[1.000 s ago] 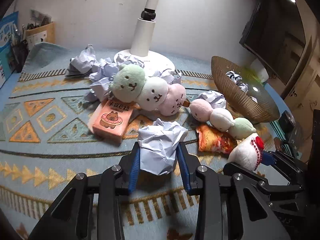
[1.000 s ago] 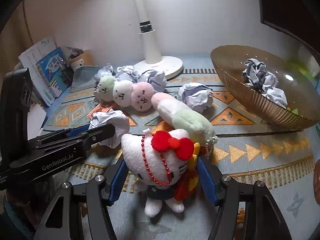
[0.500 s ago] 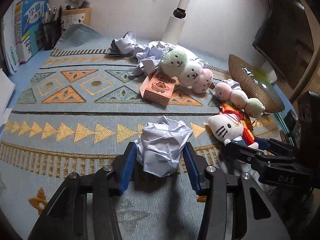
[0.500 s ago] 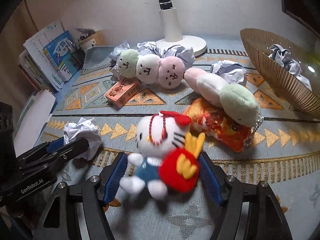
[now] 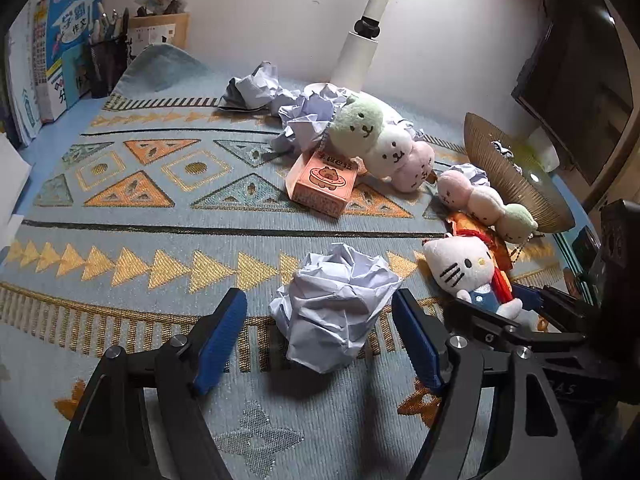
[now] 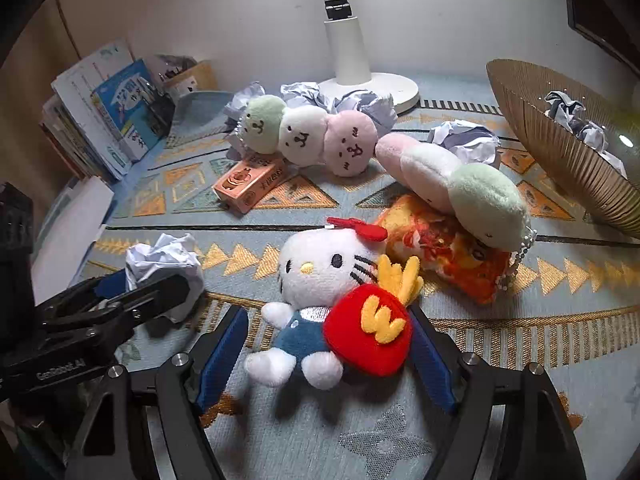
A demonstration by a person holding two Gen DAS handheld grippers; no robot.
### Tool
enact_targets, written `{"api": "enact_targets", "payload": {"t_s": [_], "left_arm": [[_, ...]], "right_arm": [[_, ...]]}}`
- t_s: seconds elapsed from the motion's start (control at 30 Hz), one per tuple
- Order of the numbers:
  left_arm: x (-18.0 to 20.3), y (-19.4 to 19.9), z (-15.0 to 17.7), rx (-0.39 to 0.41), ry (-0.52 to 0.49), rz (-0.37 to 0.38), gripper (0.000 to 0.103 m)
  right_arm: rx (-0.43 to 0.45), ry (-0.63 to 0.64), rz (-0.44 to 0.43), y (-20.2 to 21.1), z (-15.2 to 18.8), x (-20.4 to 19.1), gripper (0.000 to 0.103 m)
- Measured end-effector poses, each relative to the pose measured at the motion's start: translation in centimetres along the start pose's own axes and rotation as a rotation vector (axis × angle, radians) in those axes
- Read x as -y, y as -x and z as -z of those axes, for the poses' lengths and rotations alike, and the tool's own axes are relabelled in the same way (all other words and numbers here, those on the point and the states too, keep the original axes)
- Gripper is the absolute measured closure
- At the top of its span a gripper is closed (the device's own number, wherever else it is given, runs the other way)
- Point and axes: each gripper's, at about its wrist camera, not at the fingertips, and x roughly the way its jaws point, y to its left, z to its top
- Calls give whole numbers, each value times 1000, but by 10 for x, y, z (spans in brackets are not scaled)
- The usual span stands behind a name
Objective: Organize objects
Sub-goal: 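Carry paper ball and Hello Kitty plush over the amber bowl and release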
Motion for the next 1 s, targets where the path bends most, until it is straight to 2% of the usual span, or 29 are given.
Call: {"api": "enact_targets", "payload": {"t_s": [0.03, 0.07, 0.17, 0.3, 0.37, 0.43, 0.53, 0.67, 0.8, 0.9, 1.0], "left_arm": [[1, -2, 0, -11, -3, 5, 44], [2, -4, 1, -25, -9, 8, 52], [7, 2, 3, 7, -35, -8, 54], [12, 10, 4, 43, -60, -16, 56], [20, 16, 1, 50, -66, 26, 56], [35, 28, -7, 82, -91, 65, 56], [68, 47, -29, 145, -165, 110, 56], [125, 55, -71, 202, -259, 201, 56], [184, 39, -112, 216, -328, 275, 56], [220, 12, -135, 190, -357, 303, 56], [244, -19, -149, 153, -367, 310, 56]], "right_arm": [[3, 18, 35, -1, 1, -4, 31], [9, 32, 60, -2, 1, -7, 43], [31, 57, 48, 1, 4, -10, 53], [84, 22, -21, 18, 6, 0, 54], [103, 0, -48, 29, 7, 6, 54], [128, -23, -41, 44, 3, 14, 54], [214, -66, -13, 81, -11, 36, 54], [351, -153, 93, 140, -33, 79, 54], [432, -295, 204, 178, -52, 132, 53], [445, -371, 276, 183, -62, 164, 53], [413, -410, 323, 172, -70, 187, 53]]}}
